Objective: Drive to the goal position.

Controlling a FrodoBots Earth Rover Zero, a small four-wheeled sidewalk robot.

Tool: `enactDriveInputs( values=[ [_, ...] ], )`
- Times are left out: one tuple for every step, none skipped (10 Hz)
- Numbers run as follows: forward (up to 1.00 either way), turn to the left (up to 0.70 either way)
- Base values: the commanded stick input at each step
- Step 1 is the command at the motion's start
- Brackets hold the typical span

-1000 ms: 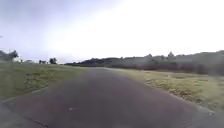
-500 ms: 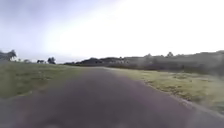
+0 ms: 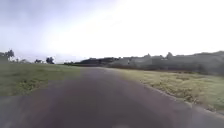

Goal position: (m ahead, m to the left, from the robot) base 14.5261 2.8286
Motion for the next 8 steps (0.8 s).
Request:
enactDriveInputs(
  values=[
    [1.0,0.0],
    [1.0,0.0],
    [1.0,0.0],
    [1.0,0.0],
    [1.0,0.0],
    [1.0,0.0],
    [1.0,0.02],
    [1.0,0.19]
  ],
)
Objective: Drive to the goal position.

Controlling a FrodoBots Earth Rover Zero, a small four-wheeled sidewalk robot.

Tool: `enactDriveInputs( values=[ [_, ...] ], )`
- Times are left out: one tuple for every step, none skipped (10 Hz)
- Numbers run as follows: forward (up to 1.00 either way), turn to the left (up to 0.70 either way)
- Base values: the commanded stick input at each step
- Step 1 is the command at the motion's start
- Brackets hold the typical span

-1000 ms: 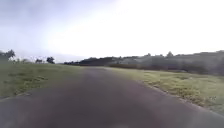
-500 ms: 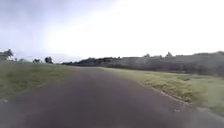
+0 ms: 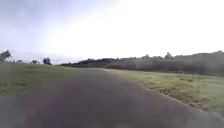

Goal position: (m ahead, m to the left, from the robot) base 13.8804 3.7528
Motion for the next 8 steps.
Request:
enactDriveInputs(
  values=[
    [1.0,0.27],
    [1.0,0.27],
    [1.0,0.27],
    [1.0,0.27],
    [1.0,0.27],
    [1.0,0.27],
    [1.0,0.0],
    [1.0,0.0]
  ],
)
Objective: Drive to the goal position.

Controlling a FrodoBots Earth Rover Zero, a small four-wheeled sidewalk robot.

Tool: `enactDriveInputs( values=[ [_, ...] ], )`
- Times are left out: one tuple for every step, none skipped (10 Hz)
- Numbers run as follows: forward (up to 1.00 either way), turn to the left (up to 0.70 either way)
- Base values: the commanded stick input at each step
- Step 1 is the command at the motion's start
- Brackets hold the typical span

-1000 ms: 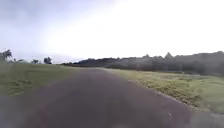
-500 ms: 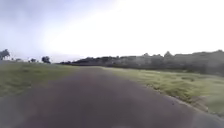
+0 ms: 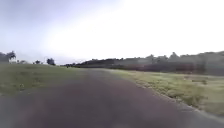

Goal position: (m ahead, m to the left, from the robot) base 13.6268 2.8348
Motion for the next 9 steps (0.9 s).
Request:
enactDriveInputs(
  values=[
    [1.0,0.0],
    [1.0,0.0],
    [1.0,0.0],
    [1.0,0.0],
    [1.0,0.0],
    [1.0,0.0],
    [1.0,0.0],
    [1.0,0.0],
    [1.0,0.02]
  ],
)
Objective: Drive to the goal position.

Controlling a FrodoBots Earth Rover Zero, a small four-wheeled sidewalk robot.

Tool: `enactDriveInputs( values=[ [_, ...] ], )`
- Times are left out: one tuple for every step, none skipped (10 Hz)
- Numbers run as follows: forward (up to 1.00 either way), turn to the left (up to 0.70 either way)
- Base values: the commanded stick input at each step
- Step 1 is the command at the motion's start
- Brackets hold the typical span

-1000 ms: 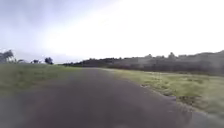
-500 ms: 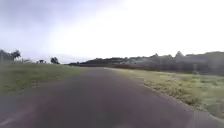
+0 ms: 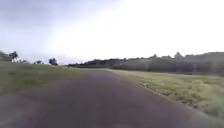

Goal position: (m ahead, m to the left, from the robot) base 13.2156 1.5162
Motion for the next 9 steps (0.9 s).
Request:
enactDriveInputs(
  values=[
    [1.0,0.2],
    [1.0,0.27],
    [1.0,0.27],
    [1.0,0.27],
    [1.0,0.16],
    [1.0,0.0],
    [1.0,0.0],
    [1.0,0.0],
    [1.0,0.0]
  ],
)
